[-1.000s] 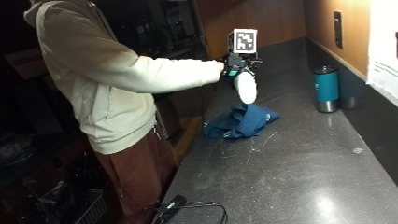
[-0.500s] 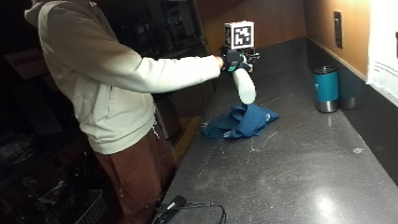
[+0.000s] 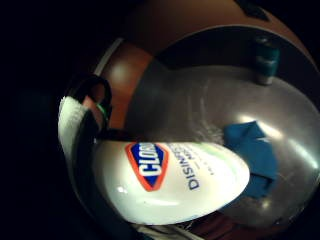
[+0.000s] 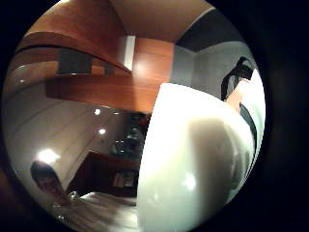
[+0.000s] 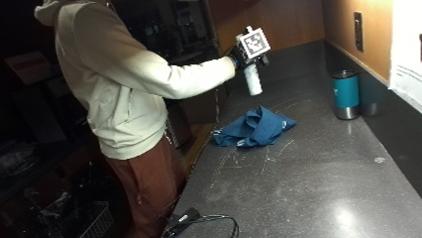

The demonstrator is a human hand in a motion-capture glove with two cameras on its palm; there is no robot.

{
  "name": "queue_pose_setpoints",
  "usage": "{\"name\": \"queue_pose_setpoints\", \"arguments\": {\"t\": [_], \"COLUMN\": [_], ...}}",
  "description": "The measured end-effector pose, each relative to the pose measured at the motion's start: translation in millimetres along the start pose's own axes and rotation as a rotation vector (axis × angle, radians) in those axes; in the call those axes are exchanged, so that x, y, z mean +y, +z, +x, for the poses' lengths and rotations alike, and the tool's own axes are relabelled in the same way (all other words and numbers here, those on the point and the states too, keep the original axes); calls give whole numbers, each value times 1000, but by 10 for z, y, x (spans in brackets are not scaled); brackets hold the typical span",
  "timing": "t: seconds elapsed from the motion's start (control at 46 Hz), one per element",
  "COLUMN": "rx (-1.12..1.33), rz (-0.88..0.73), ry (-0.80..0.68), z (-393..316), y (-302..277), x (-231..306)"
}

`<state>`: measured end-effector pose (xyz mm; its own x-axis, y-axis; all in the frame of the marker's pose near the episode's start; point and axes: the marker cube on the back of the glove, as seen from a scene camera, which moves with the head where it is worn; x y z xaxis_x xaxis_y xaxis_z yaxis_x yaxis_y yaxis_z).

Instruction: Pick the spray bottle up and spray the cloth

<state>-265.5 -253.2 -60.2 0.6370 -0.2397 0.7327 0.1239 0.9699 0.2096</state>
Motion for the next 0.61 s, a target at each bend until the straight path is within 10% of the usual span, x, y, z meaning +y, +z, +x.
{"name": "queue_pose_setpoints", "arguments": {"t": [0.304, 0.609], "rx": [-266, -225], "rz": [90, -208], "ry": [17, 2], "z": [232, 662], "y": [1029, 1784], "x": [53, 316]}}
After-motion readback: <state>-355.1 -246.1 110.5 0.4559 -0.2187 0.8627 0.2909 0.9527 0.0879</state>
